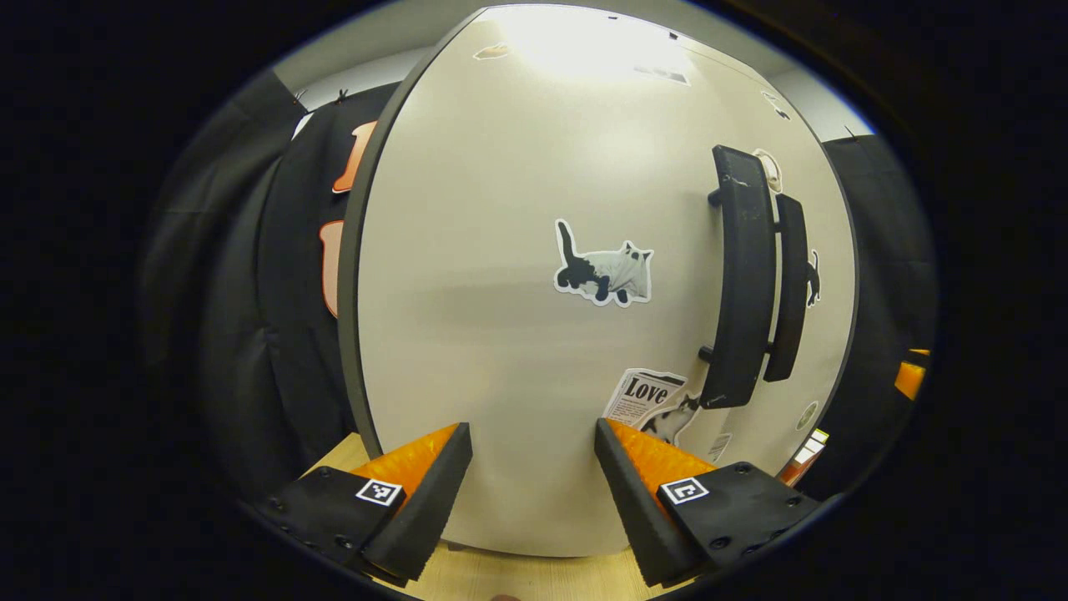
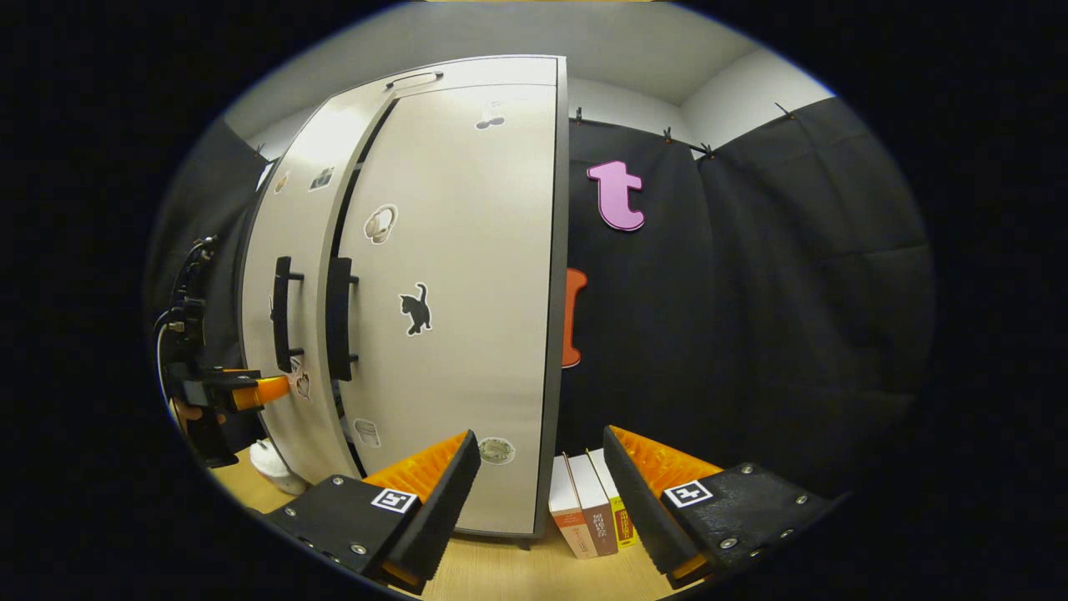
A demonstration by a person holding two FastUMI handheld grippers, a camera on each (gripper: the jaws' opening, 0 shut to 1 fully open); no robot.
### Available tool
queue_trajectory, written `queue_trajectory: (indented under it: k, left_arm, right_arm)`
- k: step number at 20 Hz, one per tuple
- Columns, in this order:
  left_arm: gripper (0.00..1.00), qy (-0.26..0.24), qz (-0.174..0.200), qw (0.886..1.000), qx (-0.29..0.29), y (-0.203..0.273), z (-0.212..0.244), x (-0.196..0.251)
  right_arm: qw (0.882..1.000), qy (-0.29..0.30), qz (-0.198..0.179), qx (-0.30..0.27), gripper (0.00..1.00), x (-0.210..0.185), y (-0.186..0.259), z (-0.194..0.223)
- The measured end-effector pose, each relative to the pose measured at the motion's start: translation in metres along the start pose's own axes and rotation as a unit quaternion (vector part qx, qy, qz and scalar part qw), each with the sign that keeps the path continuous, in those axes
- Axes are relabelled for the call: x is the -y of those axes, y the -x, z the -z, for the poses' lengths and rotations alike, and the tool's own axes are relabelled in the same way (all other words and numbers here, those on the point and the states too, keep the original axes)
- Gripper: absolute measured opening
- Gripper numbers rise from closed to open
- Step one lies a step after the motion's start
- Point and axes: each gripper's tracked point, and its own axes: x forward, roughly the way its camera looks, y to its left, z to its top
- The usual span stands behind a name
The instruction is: Grab one shoe with the right hand and put it into the shoe cabinet, grab the other shoe with the left hand and put it into the shoe cabinet; then close the right door with the right hand and the left door with the left hand.
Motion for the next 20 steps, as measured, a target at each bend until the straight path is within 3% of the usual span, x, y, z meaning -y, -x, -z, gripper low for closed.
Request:
queue_trajectory:
  k: [4, 13, 20]
  left_arm:
    - [0.97, 0.019, 0.004, 1.0, -0.011, 0.018, -0.019, 0.0]
    - [0.99, 0.039, 0.005, 0.999, 0.033, 0.134, -0.12, -0.029]
    - [0.97, 0.028, -0.031, 0.998, 0.051, 0.206, -0.143, -0.069]
  right_arm:
    - [1.0, 0.005, -0.002, -0.001, 0.92, -0.002, 0.005, -0.016]
    - [1.0, 0.011, 0.0, 0.023, 0.92, 0.015, 0.042, -0.076]
    - [0.999, 0.01, -0.006, 0.034, 0.92, 0.031, 0.076, -0.103]
